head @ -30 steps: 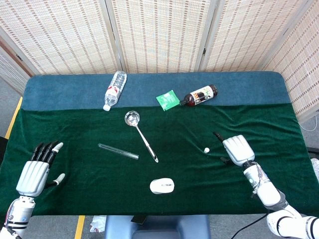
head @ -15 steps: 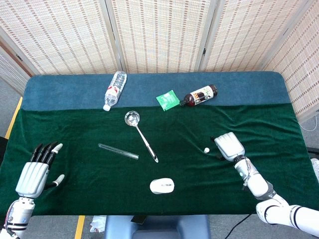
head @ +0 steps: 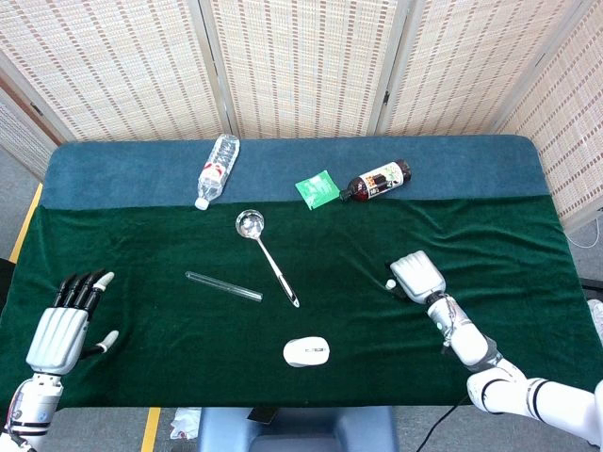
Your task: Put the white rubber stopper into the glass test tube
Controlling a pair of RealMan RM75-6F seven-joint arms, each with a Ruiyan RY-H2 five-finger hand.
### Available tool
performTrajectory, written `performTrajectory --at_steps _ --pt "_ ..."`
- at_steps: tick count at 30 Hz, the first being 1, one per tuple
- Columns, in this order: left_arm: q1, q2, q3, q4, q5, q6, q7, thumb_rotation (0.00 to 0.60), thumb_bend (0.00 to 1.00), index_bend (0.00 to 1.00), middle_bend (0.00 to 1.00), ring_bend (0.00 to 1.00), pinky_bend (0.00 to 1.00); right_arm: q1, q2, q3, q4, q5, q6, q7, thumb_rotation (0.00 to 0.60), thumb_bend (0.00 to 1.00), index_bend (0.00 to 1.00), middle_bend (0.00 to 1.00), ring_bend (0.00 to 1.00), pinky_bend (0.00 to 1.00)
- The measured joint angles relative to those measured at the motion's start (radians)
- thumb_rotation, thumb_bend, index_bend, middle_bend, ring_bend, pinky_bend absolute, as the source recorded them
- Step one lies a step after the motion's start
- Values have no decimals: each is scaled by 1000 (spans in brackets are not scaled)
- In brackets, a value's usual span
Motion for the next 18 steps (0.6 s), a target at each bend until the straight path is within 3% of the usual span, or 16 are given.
performTrajectory --at_steps 18 --pt "4 -9 2 25 -2 -1 -26 600 264 98 105 92 0 21 -45 -2 23 47 1 -66 546 412 450 973 1000 1000"
